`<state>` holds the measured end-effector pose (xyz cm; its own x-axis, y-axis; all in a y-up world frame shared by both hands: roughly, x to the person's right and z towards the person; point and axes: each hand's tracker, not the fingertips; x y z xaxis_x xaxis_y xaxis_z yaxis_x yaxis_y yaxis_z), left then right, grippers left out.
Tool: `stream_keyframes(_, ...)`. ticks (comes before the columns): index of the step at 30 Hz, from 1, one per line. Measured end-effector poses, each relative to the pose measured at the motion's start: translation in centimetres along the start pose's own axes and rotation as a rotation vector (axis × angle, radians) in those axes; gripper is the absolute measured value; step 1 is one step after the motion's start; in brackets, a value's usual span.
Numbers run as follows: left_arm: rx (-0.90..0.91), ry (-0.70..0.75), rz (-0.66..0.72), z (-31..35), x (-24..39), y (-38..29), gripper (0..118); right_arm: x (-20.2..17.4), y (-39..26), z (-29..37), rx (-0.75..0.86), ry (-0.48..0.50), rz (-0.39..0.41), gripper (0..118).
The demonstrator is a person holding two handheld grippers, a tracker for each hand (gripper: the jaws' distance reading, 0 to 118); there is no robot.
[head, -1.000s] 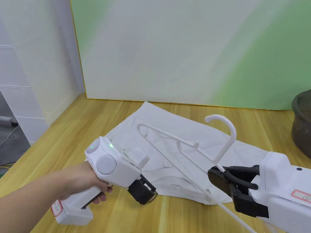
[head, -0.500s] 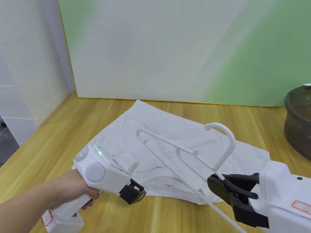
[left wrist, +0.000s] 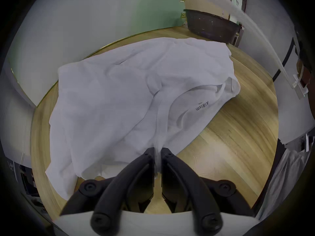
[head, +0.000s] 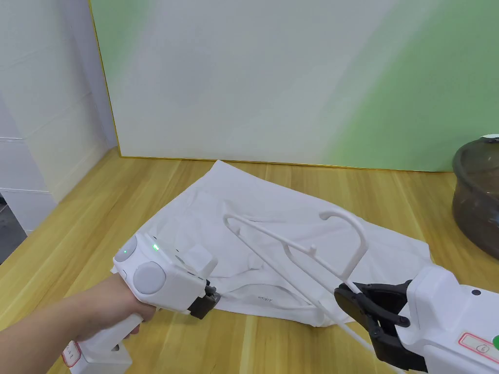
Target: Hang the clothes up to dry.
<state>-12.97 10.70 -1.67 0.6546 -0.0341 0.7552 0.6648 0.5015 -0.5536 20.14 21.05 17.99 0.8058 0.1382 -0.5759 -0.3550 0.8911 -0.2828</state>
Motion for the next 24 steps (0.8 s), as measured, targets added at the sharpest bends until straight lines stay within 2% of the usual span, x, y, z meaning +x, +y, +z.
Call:
stream_keyframes(2, -0.008, -0.006, 0.002, 0.2, 0.0, 0.1, 8, -0.6, 0.2, 0.2, -0.023, -0.038, 0.104, 6)
stream_keyframes(6, -0.004, -0.007, 0.002, 0.4, 0.1, 0.1, 8, -3.1, 0.3, 0.1, -0.090, -0.119, 0.407, 6)
stream_keyframes(9, -0.012, -0.008, 0.003, 0.5, 0.2, 0.1, 8, -4.9, -0.1, -0.1, -0.114, -0.132, 0.546, 6)
stream_keyframes(11, -0.016, -0.010, 0.003, 0.4, 0.4, 0.1, 8, -6.3, -0.7, -0.4, -0.126, -0.164, 0.676, 6)
stream_keyframes(15, -0.020, -0.005, 0.008, 0.2, 0.5, 0.0, 8, -7.8, -1.5, -0.9, -0.177, -0.158, 0.786, 6)
stream_keyframes(17, -0.020, -0.005, 0.009, 0.2, 0.5, 0.0, 8, -8.5, -2.2, -1.0, -0.179, -0.177, 0.892, 6)
stream_keyframes(24, -0.021, -0.011, 0.017, 0.1, 0.5, 0.0, 8, -9.1, -3.6, -1.6, -0.220, -0.168, 0.955, 6)
